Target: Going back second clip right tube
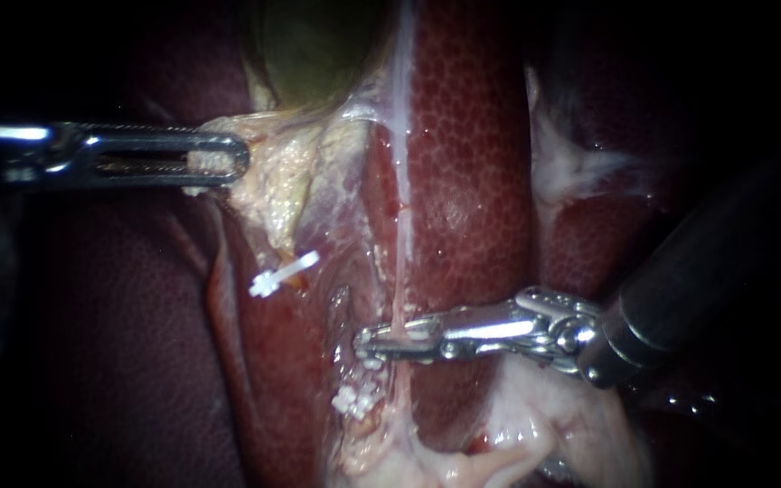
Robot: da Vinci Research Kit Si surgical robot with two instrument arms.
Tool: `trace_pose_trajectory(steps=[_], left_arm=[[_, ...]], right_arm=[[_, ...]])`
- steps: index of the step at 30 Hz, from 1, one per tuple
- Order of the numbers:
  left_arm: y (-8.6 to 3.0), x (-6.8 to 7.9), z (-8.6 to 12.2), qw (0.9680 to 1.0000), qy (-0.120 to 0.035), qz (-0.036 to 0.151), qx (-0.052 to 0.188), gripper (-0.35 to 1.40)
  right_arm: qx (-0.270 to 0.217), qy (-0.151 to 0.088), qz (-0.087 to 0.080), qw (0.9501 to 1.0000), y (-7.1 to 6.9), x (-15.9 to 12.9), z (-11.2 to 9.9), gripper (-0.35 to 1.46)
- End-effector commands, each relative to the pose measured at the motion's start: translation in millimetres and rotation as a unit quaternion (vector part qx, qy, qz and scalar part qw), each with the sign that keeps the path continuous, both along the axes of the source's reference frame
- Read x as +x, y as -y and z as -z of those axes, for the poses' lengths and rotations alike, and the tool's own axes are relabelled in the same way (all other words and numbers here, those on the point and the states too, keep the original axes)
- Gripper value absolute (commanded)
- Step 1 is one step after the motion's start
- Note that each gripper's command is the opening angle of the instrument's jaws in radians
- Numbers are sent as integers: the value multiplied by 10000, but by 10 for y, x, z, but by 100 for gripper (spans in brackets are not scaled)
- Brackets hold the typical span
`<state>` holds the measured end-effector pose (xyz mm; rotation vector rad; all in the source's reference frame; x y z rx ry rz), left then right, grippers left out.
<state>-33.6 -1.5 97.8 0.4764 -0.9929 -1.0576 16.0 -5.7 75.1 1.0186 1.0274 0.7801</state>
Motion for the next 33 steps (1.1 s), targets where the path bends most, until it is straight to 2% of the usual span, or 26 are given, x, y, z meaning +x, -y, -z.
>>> trace_pose_trajectory(steps=[1, 7, 10, 11, 12, 14, 16, 18, 19, 22, 27, 33], left_arm=[[0, 0, 0, 10000, 2, -2, 1, -30], [0, 0, 0, 10000, 2, -2, 1, -30], [0, 0, 0, 10000, 2, -3, 1, -30], [0, 0, 0, 10000, 2, -3, 1, -30], [0, 0, 0, 10000, 2, -2, 1, -30], [0, 0, 0, 10000, 2, -3, 1, -30], [0, 0, 0, 10000, 2, -3, 1, -30], [0, 0, 0, 10000, 2, -3, 1, -30], [0, 0, 0, 10000, 2, -2, 1, -30], [0, 0, 0, 10000, 2, -2, 1, -30], [1, 0, 0, 10000, 0, -1, 0, -30], [1, 0, -1, 10000, 0, -1, -1, -30]], right_arm=[[1, -3, 2, 10000, 0, 0, 1, -35], [10, -19, 28, 10000, 1, 0, 0, -35], [188, -46, 116, 9997, 3, 1, 1, -35], [188, -52, 125, 9997, 4, 3, 3, -16], [-37, -122, 171, 9998, 5, 4, 5, 10], [-429, -246, 223, 9985, 5, 7, 9, 39], [-726, -343, 235, 9965, 1, 11, 12, 52], [-1082, -331, 113, 9935, -4, 14, 14, 58], [-1262, -285, -8, 9916, -8, 15, 15, 60], [-1598, -373, 40, 9864, -15, 12, 16, 60], [-1882, -355, 5, 9815, -27, 4, 13, 60], [-1988, -359, 8, 9794, -32, -5, 12, 60]])
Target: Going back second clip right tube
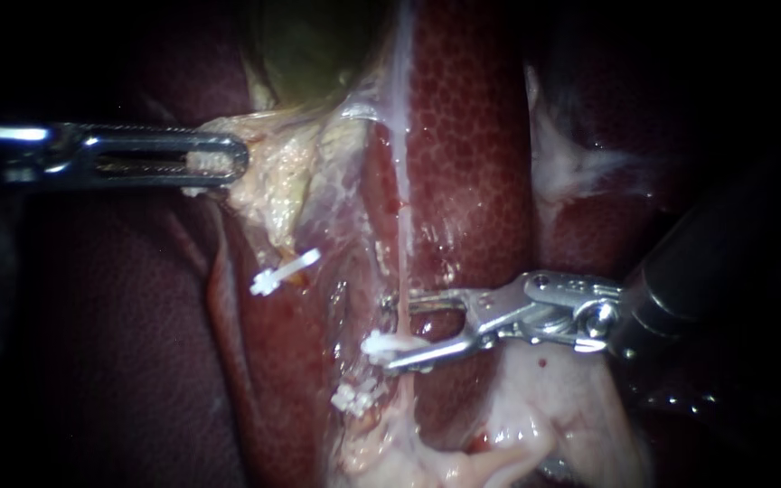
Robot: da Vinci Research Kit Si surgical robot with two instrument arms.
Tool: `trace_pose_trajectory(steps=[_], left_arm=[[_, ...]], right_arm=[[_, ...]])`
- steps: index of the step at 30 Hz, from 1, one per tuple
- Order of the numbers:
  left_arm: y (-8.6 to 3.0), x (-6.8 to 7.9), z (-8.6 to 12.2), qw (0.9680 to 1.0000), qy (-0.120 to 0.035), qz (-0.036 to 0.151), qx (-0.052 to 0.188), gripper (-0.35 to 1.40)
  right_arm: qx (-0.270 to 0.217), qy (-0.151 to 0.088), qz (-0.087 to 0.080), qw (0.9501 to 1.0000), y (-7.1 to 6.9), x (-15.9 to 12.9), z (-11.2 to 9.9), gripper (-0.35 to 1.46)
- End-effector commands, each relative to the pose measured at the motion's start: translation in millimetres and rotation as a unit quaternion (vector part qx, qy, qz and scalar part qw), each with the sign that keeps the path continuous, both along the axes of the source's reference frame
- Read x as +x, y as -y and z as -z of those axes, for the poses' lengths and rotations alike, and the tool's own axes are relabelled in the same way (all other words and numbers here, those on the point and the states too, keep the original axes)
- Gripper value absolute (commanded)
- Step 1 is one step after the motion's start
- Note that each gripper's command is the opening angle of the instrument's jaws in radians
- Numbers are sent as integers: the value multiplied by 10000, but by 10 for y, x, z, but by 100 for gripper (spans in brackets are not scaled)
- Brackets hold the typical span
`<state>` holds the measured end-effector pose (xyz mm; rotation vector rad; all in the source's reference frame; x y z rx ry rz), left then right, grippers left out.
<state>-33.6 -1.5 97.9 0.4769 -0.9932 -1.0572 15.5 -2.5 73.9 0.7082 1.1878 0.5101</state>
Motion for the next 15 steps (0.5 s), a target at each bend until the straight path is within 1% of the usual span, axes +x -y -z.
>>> trace_pose_trajectory(steps=[1, 4, 7, 10, 15], left_arm=[[0, 0, 0, 10000, -2, 1, -1, -30], [0, 0, 0, 10000, -2, 1, -2, -30], [0, 1, 0, 10000, -2, 0, -2, -30], [1, 1, 0, 10000, -1, -1, -2, -30], [1, 1, 0, 10000, -2, -1, -4, -30]], right_arm=[[-3, 3, -3, 10000, -1, -2, 1, 60], [-67, -25, 30, 10000, -4, -9, 7, 60], [-141, -65, 76, 9999, -10, -21, 19, 60], [-356, -143, 160, 9991, -21, -36, 38, 60], [-611, -255, 262, 9975, -45, -58, 77, 60]])
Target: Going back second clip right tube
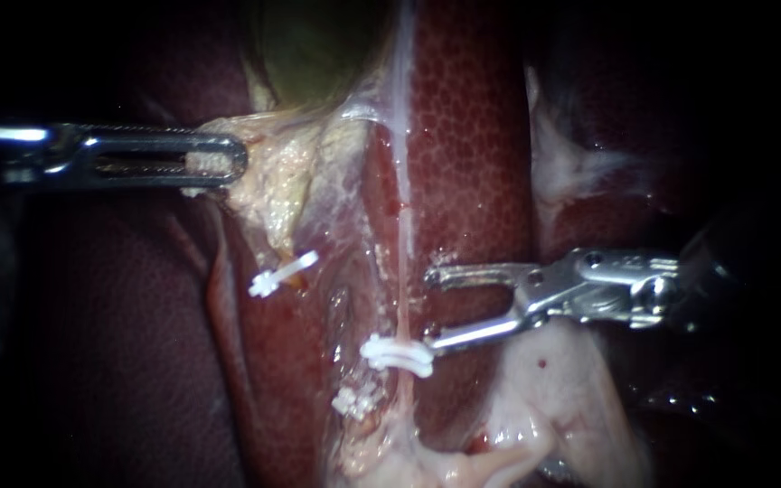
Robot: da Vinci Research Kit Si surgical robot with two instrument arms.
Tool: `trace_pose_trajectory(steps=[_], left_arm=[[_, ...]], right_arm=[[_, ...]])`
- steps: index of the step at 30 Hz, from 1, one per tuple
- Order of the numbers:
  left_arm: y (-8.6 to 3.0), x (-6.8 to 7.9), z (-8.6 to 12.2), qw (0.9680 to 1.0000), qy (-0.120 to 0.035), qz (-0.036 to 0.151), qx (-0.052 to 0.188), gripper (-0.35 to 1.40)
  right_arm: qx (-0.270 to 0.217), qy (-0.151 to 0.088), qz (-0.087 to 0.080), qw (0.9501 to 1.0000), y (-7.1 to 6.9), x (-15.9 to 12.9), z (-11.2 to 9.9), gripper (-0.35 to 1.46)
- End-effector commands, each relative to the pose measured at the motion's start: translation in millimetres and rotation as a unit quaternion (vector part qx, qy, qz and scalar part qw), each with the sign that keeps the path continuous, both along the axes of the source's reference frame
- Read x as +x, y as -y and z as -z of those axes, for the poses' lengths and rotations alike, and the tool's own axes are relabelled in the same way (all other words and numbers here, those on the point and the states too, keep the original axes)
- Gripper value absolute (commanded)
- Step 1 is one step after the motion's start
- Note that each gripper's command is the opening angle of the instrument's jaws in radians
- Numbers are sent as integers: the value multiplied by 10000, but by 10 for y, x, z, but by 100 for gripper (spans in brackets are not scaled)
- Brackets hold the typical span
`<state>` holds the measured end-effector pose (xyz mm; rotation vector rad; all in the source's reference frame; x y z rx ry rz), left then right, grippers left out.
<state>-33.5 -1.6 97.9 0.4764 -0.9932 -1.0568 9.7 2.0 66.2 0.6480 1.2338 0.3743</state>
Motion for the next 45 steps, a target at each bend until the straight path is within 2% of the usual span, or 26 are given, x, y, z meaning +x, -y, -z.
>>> trace_pose_trajectory(steps=[1, 5, 9, 14, 18, 25, 34, 45], left_arm=[[0, 0, 0, 10000, -1, 0, -1, -30], [0, 0, 0, 10000, -2, 1, -2, -30], [1, -1, -2, 10000, -4, 3, -6, -30], [3, -4, -10, 10000, -12, 7, -28, -28], [9, -11, -24, 10000, -22, 32, -74, -28], [20, -35, -50, 9999, -49, -111, -58, -27], [28, -58, -62, 9998, -56, -208, -36, -27], [29, -61, -64, 9997, -60, -225, -32, -27]], right_arm=[[-34, -19, 18, 10000, -3, -3, 6, 60], [-123, -146, 17, 9998, -13, -13, 30, 60], [-160, -180, 29, 9997, -14, -17, 38, 60], [-160, -182, 33, 9997, -14, -19, 38, 60], [-160, -185, 38, 9997, -14, -20, 38, 60], [-160, -188, 42, 9997, -13, -21, 39, 60], [-157, -202, 35, 9997, -12, -21, 41, 60], [-254, -250, 38, 9994, -14, -21, 45, 60]])
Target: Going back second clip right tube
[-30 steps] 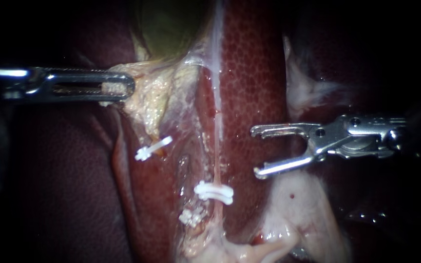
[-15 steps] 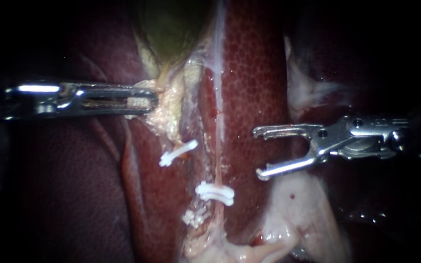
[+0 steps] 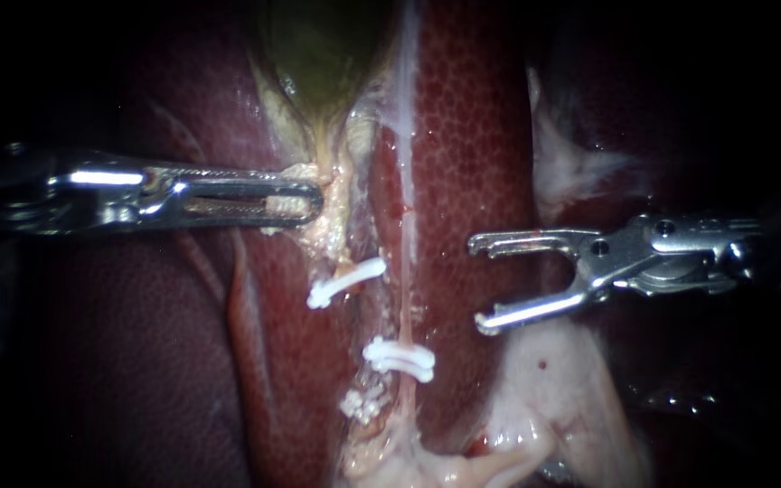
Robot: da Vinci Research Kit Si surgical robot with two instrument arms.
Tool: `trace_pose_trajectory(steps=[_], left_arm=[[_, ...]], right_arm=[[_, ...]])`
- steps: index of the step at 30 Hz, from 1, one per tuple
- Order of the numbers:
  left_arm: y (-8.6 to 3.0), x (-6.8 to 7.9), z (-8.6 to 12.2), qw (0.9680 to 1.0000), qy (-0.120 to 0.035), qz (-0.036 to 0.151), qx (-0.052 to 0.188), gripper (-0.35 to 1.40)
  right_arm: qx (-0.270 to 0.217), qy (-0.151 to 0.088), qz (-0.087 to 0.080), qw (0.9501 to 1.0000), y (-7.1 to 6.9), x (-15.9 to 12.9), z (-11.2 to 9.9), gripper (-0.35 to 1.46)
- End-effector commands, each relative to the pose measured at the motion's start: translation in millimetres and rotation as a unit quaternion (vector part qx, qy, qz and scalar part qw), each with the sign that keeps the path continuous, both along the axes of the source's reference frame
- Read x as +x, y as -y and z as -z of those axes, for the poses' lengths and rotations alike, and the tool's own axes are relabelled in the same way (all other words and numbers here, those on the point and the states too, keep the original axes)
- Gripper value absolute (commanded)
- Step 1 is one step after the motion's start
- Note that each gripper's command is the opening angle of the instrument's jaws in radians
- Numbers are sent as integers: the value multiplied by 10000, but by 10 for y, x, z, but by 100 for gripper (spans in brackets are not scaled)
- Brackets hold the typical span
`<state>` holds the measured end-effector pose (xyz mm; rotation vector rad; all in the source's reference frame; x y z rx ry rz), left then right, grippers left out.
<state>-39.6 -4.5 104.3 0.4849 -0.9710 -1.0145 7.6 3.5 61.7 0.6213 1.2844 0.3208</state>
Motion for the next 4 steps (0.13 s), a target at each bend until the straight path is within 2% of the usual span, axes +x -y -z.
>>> trace_pose_trajectory(steps=[1, 4], left_arm=[[0, 0, 0, 10000, -2, 1, 0, -27], [0, 0, 0, 10000, -2, 1, 0, -27]], right_arm=[[2, 1, 0, 10000, 0, 0, 0, 60], [4, -11, -9, 10000, 0, 0, 0, 60]])
